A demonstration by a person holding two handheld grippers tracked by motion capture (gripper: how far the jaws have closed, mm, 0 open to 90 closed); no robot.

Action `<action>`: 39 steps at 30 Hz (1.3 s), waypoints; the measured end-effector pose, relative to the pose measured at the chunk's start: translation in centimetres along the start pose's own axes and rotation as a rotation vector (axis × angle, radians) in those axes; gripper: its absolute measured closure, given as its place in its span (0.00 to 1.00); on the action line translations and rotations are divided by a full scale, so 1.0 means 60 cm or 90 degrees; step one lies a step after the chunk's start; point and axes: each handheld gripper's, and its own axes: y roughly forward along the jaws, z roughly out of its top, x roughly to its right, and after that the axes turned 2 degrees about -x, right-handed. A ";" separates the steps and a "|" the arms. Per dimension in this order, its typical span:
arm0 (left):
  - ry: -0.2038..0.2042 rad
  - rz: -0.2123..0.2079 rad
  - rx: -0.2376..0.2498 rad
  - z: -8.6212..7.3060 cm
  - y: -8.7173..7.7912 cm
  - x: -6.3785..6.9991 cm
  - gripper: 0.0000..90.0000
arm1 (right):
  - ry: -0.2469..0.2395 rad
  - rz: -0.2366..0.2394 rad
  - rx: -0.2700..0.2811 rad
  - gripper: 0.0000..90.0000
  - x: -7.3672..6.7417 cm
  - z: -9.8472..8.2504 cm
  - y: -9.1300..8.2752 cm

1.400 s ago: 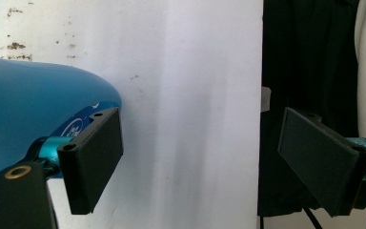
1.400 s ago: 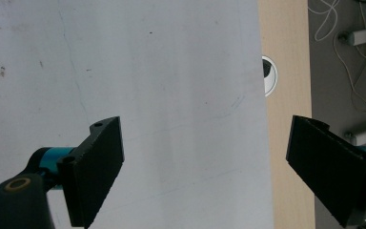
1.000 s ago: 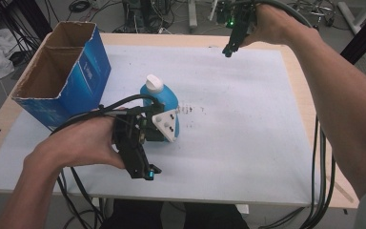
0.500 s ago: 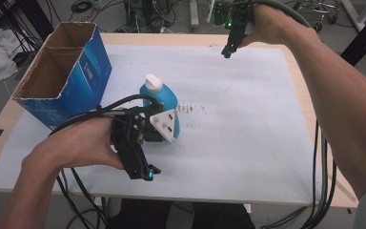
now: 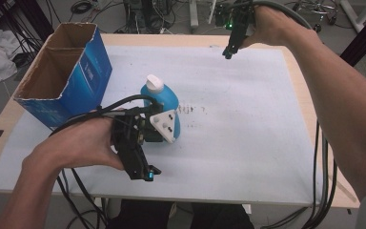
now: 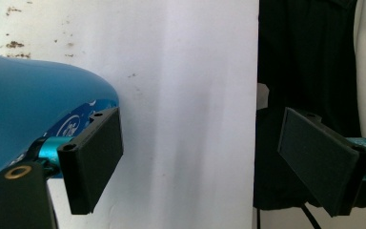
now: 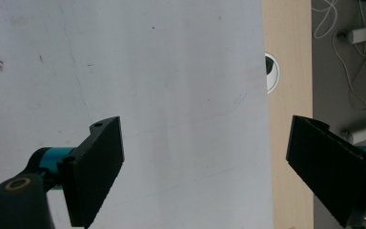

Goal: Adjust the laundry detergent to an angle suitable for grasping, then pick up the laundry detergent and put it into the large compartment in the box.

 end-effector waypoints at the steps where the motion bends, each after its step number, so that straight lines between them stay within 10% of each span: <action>1: 0.002 0.001 -0.005 0.001 0.001 0.000 0.17 | 0.000 0.000 0.000 0.13 0.000 0.000 0.000; 39: -0.051 0.016 -0.006 -0.062 -0.065 -0.047 0.17 | -0.004 0.003 -0.001 0.13 -0.004 -0.008 0.002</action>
